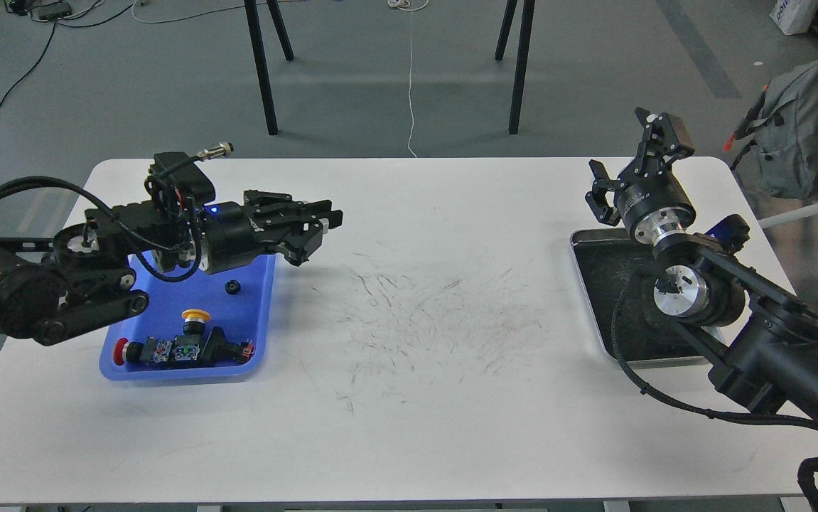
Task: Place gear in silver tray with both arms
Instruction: 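Lift the gear and carry it toward the table center with left gripper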
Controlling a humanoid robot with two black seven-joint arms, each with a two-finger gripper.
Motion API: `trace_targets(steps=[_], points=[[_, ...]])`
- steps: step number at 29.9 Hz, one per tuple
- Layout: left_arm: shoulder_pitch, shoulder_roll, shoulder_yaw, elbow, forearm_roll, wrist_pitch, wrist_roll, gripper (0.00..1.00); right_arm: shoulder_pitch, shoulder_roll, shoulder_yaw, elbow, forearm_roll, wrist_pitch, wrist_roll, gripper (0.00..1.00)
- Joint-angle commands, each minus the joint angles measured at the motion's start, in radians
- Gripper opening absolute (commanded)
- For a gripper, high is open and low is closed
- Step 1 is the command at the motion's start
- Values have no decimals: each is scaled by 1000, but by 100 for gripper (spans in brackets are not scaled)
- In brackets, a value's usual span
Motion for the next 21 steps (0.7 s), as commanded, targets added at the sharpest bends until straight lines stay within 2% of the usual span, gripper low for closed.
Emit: trace_targets(steps=[1,8,13,16,21], points=[[-3,-110,9,16,14,-7,0,9,42,-2,-32,-13,3,0,0,99],[2,-335,35,102,12,-21,0,9,67,-2,-48,-33,5,-2,-2,99],[14,-486,69,208,10,-21,0,9,80,-2,-63,-36,6,-3,-2,99],[39,-537,69,217,9,-21,0,9,94,-3,-68,-45,6,-3,-2,99],[63,-537,69,264,9,-19,0,9,108,0,-71,-59,8,-2,-2,99]])
